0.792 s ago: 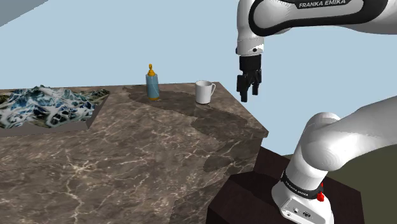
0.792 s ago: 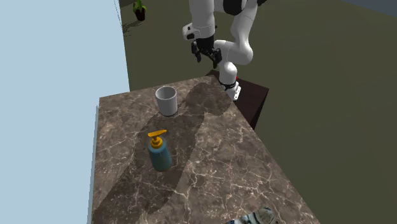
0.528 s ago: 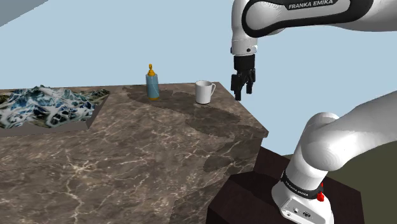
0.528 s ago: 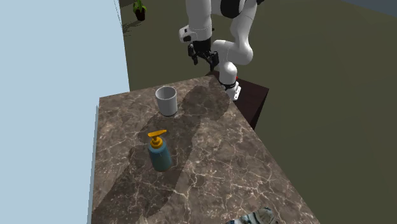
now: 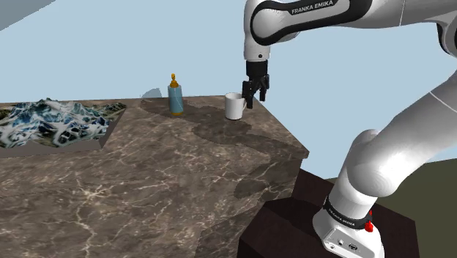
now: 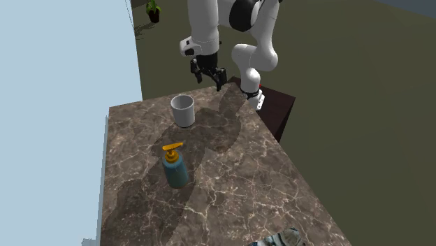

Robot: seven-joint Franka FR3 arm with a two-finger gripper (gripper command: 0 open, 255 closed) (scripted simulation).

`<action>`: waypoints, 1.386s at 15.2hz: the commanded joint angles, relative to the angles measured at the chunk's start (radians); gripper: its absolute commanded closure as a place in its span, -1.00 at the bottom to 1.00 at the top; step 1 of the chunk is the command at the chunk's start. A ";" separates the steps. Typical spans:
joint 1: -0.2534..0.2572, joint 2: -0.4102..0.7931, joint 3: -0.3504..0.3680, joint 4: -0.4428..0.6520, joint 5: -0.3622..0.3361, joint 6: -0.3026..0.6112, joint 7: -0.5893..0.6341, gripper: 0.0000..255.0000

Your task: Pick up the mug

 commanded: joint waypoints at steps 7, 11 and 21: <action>0.011 0.257 0.002 0.227 -0.014 0.117 -0.036 -1.00; 0.012 0.303 0.003 0.250 -0.017 0.156 -0.041 -1.00; 0.012 0.315 0.002 0.187 -0.018 0.231 -0.036 1.00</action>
